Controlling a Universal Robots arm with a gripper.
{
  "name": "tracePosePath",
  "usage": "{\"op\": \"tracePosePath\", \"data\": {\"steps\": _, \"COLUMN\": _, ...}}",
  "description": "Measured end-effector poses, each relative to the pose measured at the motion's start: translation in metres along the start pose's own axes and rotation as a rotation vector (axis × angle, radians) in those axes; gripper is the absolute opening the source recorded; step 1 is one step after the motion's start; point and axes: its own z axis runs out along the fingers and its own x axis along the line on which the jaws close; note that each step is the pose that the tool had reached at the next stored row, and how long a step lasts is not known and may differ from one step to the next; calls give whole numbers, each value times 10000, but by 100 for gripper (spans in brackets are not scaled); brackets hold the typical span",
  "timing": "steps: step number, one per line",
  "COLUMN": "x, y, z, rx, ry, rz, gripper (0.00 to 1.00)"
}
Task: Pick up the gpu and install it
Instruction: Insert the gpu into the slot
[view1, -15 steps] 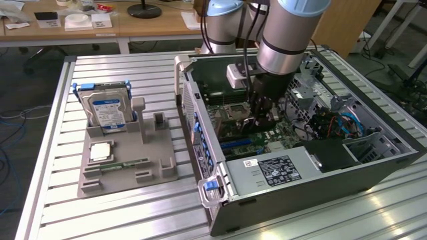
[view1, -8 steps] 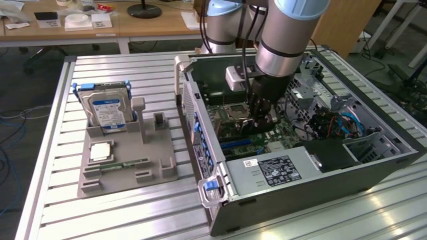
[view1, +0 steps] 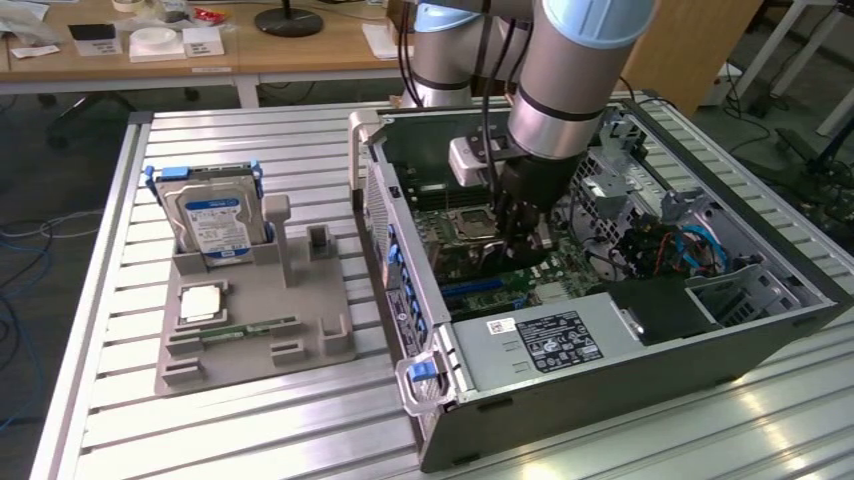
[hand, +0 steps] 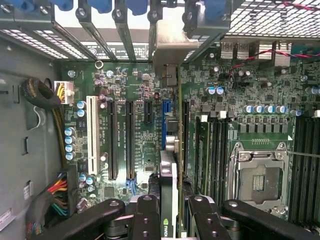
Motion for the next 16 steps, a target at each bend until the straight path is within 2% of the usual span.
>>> {"op": "tracePosePath", "data": {"steps": 16, "x": 12, "y": 53, "z": 40, "rx": 0, "ry": 0, "rz": -4, "gripper": 27}}
